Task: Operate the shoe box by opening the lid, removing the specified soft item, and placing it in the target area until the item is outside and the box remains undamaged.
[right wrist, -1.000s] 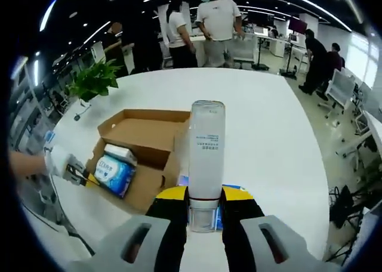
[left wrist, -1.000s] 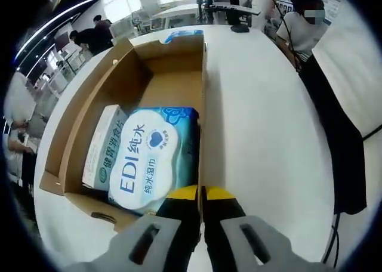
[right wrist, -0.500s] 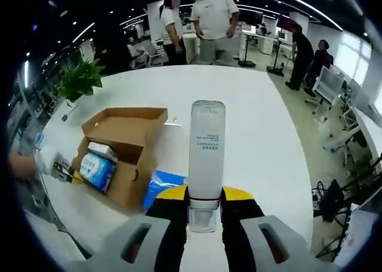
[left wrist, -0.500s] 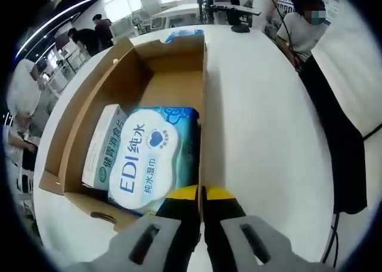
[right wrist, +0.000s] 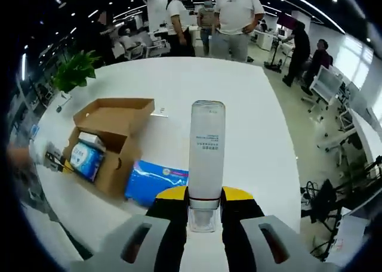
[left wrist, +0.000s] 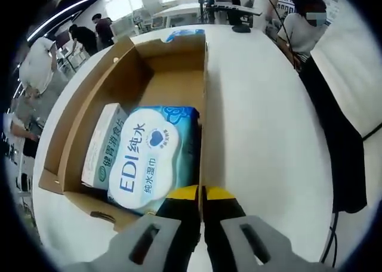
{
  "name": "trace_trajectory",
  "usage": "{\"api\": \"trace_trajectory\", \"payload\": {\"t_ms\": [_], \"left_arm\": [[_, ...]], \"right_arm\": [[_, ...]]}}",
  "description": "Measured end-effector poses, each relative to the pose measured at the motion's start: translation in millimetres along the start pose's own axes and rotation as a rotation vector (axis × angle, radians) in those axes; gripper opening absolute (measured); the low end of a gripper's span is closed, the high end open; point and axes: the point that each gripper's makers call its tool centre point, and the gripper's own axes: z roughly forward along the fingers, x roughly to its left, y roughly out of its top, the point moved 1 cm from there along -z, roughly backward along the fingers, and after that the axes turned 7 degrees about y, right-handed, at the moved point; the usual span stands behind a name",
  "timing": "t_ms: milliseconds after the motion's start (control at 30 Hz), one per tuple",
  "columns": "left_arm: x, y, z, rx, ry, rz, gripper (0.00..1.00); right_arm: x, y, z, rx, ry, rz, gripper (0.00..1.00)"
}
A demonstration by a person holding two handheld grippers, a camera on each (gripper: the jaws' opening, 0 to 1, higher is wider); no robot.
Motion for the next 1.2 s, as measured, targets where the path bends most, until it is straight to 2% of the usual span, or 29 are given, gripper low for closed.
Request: {"api": "trace_trajectory", "payload": {"t_ms": [167, 300, 467, 533, 567, 633, 767, 933, 1200], "left_arm": [[-0.2, 0.3, -0.4, 0.0, 0.0, -0.001, 0.0], [-0.1, 0.0, -0.1, 0.002, -0.001, -0.002, 0.0], [0.1, -0.4, 0.1, 0.004, -0.001, -0.006, 0.0], [0.1, -0.1, -0.3, 0.005, -0.001, -0.007, 0.0], [0.0, -0.2, -0.4, 0.005, -0.001, -0.007, 0.0], [-0.1, -0.4, -0.5, 0.003, -0.001, -0.006, 0.0], [-0.7, -0.8, -0.5, 0.0, 0.002, 0.002, 0.0], [-0.8, -0.7, -0.4, 0.005, -0.005, -0.004, 0.0], [-0.3, -0.2, -0.6, 0.004, -0.005, -0.005, 0.0]], "right_arm": [[-3.2, -12.0, 2.6, 0.02, -0.009, 0.014, 0.18], [-5.7, -25.9, 13.5, 0.059, 0.029, 0.049, 0.18], [-11.0, -45.2, 27.0, 0.103, 0.042, 0.089, 0.18], [-13.2, -48.5, 28.9, 0.089, 0.036, 0.089, 0.18], [-16.6, -54.1, 30.7, 0.098, 0.019, 0.117, 0.18], [-12.4, -61.4, 36.9, 0.105, 0.047, 0.149, 0.18], [-10.4, -72.1, 46.7, 0.154, 0.034, 0.086, 0.18], [-12.4, -79.7, 51.1, 0.17, 0.041, 0.109, 0.18], [-15.2, -87.2, 53.6, 0.197, 0.04, 0.088, 0.18]]}}
